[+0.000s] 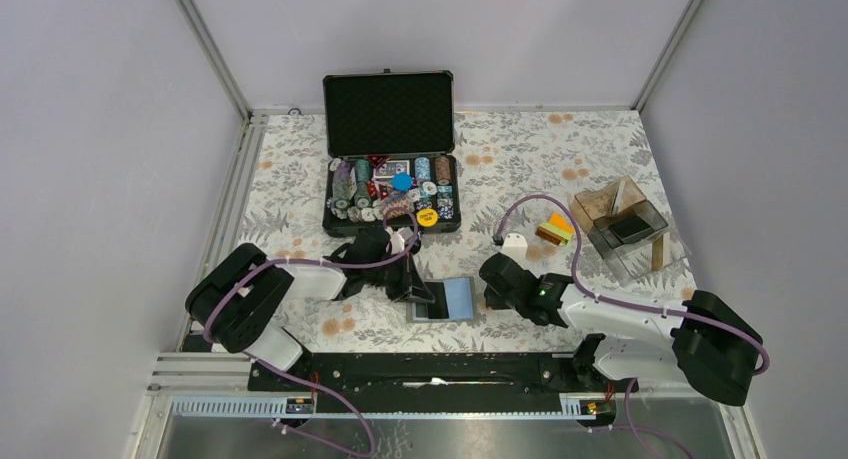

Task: Put the credit cards into the card holder
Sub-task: Insert the credit card into the card holder.

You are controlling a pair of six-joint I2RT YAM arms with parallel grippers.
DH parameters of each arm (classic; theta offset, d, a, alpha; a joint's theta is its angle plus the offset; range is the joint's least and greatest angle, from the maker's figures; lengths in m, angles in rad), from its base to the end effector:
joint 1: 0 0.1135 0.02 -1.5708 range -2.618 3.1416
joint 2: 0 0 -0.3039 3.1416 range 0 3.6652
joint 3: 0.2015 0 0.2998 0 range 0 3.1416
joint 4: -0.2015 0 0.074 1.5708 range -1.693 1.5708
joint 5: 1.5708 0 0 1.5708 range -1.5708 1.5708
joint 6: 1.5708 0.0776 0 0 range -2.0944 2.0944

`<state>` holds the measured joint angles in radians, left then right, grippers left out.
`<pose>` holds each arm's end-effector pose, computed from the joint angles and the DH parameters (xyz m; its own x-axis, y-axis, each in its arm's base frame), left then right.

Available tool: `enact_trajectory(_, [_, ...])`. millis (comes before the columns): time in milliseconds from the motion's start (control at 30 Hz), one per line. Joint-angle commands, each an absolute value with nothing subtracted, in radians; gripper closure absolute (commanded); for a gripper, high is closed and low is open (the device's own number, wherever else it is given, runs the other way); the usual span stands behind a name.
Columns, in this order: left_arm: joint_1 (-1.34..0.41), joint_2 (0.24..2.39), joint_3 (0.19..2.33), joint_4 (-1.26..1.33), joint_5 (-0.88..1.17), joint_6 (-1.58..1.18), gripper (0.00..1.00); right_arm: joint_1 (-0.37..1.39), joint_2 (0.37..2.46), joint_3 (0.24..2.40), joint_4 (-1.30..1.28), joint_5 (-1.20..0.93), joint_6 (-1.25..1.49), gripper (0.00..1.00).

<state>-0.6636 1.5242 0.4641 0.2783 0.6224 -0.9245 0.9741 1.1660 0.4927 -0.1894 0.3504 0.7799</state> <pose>0.2077 -0.2198 0.0936 -0.9940 -0.0462 -0.0995 0.0546 0.5784 -0.8139 0.1698 0.2025 0.1450 -0.7616 0.0543 -0.6458 -0.1630 0.9484 0.2720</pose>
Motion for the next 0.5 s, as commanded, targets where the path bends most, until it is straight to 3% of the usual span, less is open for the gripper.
enact_trajectory(0, [-0.666,1.543,0.489,0.312,0.608,-0.885,1.0,0.971,1.16,0.493,-0.184,0.362,0.798,1.0])
enact_trajectory(467, [-0.673,1.595,0.492,0.379,0.634,-0.89,1.0,0.971,1.19,0.505,-0.159,0.341,0.793,1.0])
